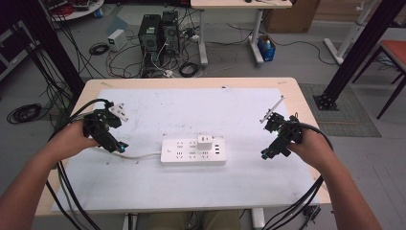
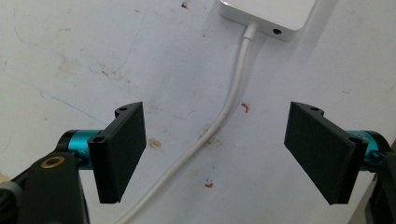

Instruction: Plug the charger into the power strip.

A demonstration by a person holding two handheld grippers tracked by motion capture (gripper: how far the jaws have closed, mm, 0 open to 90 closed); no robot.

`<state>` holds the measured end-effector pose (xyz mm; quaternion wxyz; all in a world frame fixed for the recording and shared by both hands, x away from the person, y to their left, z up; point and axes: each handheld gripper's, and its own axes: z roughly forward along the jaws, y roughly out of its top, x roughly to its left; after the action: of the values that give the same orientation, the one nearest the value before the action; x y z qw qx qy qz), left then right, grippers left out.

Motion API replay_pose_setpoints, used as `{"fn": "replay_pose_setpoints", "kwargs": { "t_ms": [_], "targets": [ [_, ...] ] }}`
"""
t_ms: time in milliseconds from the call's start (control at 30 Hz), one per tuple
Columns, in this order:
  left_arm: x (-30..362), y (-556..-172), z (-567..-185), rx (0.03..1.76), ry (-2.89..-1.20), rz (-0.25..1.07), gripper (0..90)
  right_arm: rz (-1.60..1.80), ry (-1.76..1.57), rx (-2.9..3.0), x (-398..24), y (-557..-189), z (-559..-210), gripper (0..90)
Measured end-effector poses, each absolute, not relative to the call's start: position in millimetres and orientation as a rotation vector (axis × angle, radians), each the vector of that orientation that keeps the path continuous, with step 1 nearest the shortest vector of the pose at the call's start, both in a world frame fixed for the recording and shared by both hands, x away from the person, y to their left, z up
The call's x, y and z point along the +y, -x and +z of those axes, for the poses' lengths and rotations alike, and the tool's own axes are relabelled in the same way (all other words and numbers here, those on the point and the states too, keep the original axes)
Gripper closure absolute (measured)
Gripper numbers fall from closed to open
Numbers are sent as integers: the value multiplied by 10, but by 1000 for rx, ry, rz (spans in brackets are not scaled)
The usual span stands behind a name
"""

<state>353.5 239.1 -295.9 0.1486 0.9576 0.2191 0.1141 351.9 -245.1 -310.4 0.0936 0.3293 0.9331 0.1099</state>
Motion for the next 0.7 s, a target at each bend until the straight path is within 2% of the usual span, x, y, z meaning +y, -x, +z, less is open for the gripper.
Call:
{"fn": "replay_pose_setpoints", "kwargs": {
  "t_ms": [700],
  "targets": [
    [2331,-3519,-2935,616,-2747,339,208,343,-981,2742,-2520,-3481,-3120,10]
  ]
}}
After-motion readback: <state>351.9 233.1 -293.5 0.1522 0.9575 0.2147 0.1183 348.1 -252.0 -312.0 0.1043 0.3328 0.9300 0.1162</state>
